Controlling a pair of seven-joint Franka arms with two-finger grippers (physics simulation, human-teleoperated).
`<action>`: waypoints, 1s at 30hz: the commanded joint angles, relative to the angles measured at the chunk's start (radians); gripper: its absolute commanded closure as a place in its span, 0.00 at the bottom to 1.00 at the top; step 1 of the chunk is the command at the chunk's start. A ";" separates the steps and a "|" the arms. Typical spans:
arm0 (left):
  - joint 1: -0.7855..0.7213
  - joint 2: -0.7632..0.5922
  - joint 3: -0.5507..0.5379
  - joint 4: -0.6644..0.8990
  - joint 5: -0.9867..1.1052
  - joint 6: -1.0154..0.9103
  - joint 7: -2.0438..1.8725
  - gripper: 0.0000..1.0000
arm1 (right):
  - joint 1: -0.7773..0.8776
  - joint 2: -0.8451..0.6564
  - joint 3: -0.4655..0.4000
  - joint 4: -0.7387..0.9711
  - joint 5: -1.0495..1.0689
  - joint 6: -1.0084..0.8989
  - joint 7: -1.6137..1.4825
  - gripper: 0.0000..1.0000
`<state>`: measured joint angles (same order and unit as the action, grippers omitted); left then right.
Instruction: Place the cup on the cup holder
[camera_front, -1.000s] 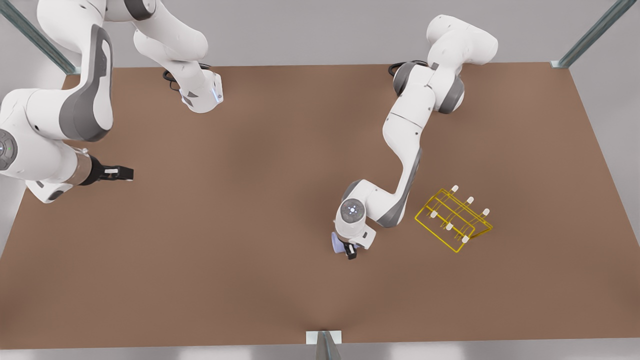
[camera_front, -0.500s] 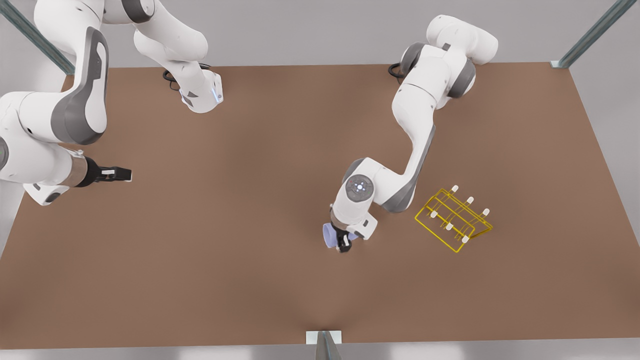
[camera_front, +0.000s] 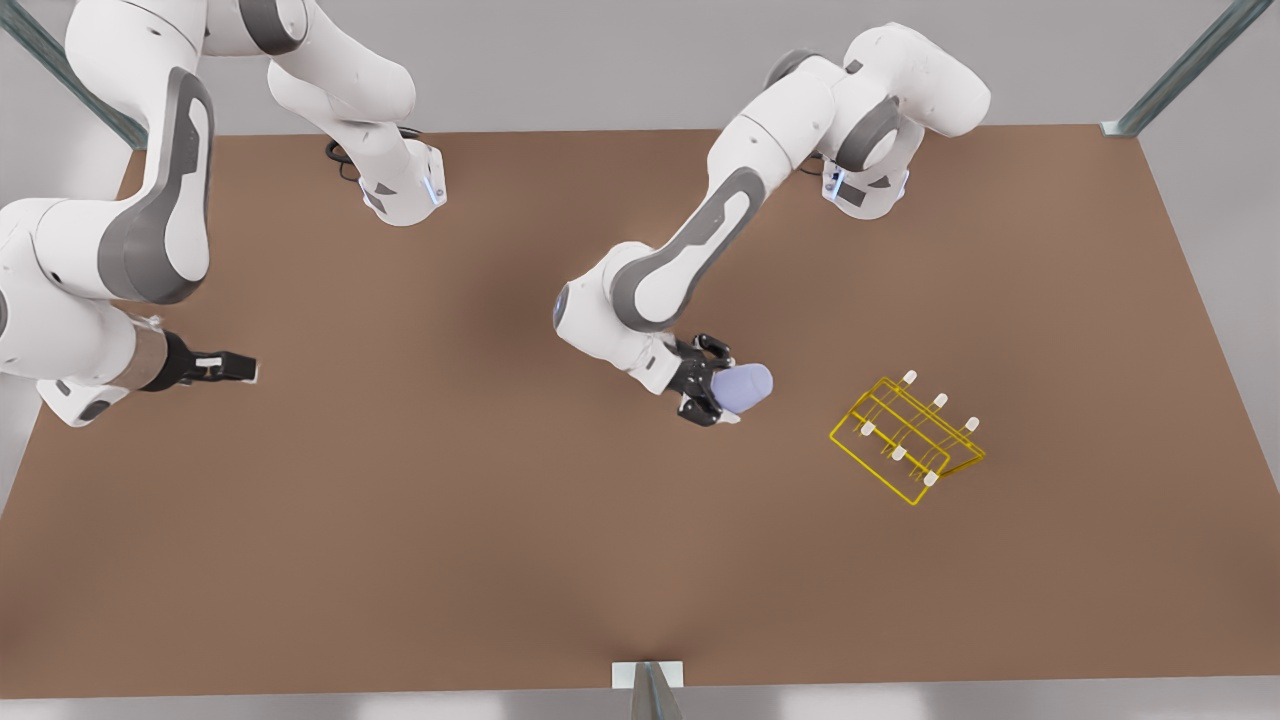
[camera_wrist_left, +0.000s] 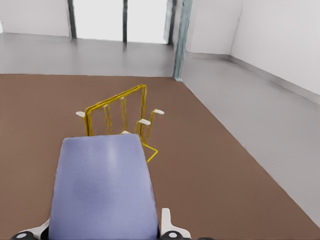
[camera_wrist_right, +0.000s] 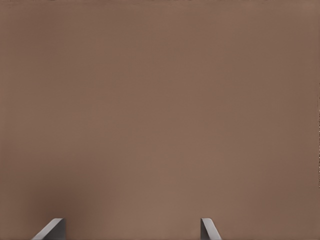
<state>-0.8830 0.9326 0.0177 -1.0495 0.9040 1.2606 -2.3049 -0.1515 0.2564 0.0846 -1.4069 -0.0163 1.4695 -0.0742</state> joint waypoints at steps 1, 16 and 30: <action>0.009 0.034 0.004 -0.027 0.222 -0.288 0.027 0.30 | -0.008 0.004 -0.002 0.005 -0.002 0.032 -0.001 0.00; 0.116 0.123 0.068 -0.110 0.325 -0.254 0.033 0.30 | 0.105 0.113 0.003 0.011 -0.074 0.310 0.148 0.00; 0.193 0.173 0.068 -0.158 0.411 -0.236 0.015 0.30 | 0.108 0.129 0.003 0.011 -0.071 0.311 0.151 0.00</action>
<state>-0.6894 1.1105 0.0850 -1.1951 1.3053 1.0256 -2.2832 -0.0449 0.3845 0.0876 -1.3978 -0.0898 1.7755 0.0331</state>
